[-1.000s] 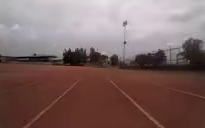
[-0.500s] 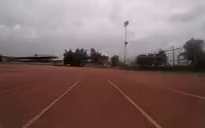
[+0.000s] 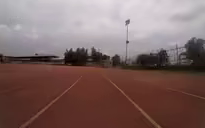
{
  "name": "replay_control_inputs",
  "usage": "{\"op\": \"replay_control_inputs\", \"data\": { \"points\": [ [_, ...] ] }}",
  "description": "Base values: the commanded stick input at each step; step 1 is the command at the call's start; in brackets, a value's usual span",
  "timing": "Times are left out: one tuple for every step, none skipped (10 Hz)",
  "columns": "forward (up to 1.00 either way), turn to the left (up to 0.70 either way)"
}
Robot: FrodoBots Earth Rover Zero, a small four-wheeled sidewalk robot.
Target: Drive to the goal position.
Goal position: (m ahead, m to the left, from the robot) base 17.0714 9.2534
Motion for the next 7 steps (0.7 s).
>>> {"op": "replay_control_inputs", "data": {
  "points": [
    [0.70,0.00],
    [0.70,0.00],
    [0.70,0.00],
    [0.70,0.00],
    [0.70,0.00],
    [0.70,0.00],
    [0.70,0.00]
  ]
}}
